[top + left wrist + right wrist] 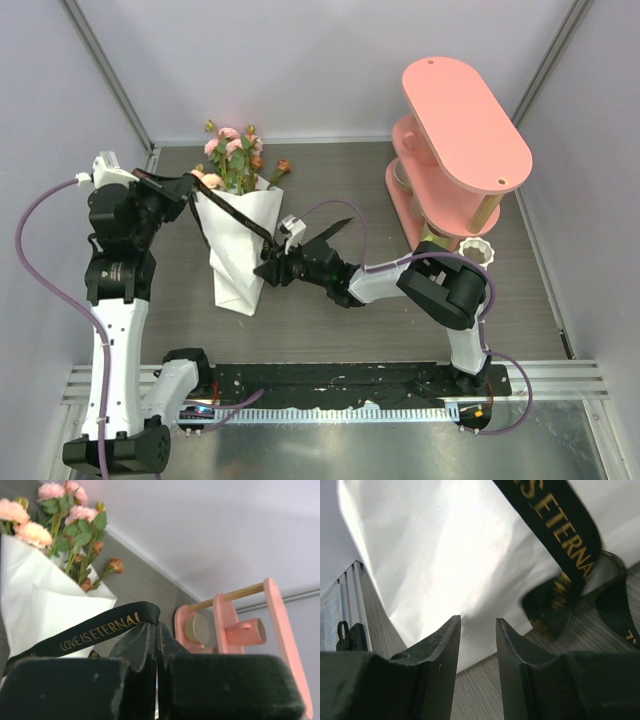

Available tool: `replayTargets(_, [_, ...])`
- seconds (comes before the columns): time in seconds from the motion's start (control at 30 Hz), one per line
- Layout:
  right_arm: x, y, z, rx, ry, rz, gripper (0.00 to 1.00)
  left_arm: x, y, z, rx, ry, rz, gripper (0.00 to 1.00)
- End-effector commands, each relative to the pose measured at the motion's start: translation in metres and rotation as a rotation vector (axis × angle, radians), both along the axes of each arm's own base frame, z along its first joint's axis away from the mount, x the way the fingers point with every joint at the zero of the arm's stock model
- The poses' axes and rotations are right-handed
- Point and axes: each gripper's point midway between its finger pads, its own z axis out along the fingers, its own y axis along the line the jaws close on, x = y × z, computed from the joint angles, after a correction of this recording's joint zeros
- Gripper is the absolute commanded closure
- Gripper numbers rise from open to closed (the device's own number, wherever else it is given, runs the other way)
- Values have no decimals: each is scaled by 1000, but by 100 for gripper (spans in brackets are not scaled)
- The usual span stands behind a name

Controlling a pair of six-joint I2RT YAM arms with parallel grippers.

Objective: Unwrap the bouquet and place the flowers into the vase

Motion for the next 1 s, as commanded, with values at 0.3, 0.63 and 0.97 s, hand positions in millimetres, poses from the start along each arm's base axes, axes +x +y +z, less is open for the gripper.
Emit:
replayTargets(0.3, [3,4,50,132,-86,-9,52,-31,-4,170,17,-393,-9,100])
replayTargets(0.63, [-2,0,56,117,-82,4,39,-105,-40,274,-80,-653,-205,100])
replayTargets(0.97, [-25,-2,117,-120,-233,183,15,-97,-65,270,-160,-558,-372,100])
